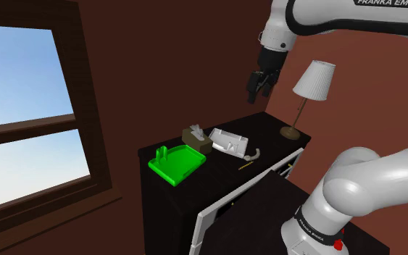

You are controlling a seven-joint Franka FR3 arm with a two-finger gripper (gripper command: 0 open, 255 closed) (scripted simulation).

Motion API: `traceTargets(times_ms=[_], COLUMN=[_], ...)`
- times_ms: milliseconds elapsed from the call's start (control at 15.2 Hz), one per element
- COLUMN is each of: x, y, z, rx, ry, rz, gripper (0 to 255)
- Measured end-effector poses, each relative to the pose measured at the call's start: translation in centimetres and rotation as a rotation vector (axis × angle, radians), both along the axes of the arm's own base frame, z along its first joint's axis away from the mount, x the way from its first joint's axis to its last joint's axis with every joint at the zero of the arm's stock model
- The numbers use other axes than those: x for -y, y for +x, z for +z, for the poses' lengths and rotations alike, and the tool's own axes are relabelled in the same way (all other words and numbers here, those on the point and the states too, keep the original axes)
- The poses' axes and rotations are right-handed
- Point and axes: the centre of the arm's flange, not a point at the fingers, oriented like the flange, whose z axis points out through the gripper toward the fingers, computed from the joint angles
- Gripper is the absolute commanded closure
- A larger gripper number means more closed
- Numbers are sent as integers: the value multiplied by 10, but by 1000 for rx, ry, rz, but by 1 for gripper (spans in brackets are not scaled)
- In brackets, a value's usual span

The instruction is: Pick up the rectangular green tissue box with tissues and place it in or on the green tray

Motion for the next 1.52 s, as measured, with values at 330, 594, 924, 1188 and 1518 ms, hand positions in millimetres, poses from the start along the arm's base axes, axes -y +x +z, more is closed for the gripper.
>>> traceTargets(times_ms=[330,594,924,1188,1518], x=[-10,-15,-20,-20,-13], y=[39,88,148,195,252], z=[-23,-52,-98,-131,-184], rx=[-33,-77,-133,-177,-231], ry=[-33,-77,-132,-175,-229], rz=[-32,-74,-127,-170,-224], gripper=[0,0,0,0,0])
